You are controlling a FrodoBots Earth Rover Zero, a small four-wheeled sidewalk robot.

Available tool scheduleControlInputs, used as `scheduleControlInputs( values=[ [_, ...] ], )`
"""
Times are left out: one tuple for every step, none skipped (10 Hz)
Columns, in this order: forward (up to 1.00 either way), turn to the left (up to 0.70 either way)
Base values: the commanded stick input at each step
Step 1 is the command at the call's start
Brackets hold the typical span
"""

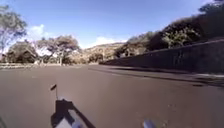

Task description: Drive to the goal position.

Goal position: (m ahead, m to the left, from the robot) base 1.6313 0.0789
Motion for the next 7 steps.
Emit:
scheduleControlInputs(
  values=[
    [0.7, 0.0],
    [0.7, 0.0],
    [0.7, 0.0],
    [0.7, 0.0],
    [0.7, 0.0],
    [0.7, 0.0],
    [0.7, 0.0]
  ],
)
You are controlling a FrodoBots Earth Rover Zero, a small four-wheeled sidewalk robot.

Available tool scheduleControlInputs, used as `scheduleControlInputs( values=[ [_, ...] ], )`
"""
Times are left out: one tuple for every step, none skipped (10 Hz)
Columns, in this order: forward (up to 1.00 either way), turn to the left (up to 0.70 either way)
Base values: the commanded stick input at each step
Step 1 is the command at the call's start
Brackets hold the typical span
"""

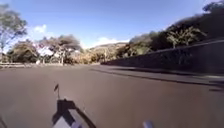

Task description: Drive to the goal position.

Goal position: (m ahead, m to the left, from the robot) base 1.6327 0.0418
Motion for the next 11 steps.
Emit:
scheduleControlInputs(
  values=[
    [0.7, 0.0],
    [0.7, 0.0],
    [0.7, 0.0],
    [0.7, 0.0],
    [0.7, 0.0],
    [0.7, 0.0],
    [0.7, 0.0],
    [0.7, 0.0],
    [0.7, 0.0],
    [0.7, 0.0],
    [0.7, 0.0]
  ],
)
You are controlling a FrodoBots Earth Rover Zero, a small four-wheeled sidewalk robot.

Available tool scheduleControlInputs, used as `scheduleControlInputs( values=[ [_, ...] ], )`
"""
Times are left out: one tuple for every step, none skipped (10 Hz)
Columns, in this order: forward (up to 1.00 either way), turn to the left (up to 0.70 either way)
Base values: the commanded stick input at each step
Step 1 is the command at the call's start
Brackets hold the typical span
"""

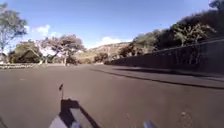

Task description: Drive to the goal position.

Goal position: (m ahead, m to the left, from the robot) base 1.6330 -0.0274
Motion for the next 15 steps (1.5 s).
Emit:
scheduleControlInputs(
  values=[
    [0.7, 0.0],
    [0.7, 0.0],
    [0.7, 0.0],
    [0.7, 0.0],
    [0.7, 0.0],
    [0.7, 0.0],
    [0.7, 0.0],
    [0.7, 0.0],
    [0.7, 0.0],
    [0.7, 0.0],
    [0.7, 0.0],
    [0.7, 0.0],
    [0.7, 0.0],
    [0.7, 0.0],
    [0.7, 0.0]
  ],
)
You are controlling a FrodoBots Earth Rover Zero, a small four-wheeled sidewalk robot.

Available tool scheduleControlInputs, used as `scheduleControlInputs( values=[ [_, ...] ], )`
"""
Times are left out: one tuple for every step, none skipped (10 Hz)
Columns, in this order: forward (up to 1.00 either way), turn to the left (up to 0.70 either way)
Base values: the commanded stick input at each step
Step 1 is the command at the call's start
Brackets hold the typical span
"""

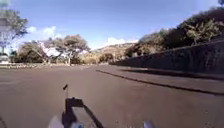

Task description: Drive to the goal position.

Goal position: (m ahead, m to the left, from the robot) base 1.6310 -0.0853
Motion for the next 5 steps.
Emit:
scheduleControlInputs(
  values=[
    [0.7, 0.0],
    [0.7, 0.0],
    [0.7, 0.0],
    [0.7, 0.0],
    [0.7, 0.0]
  ],
)
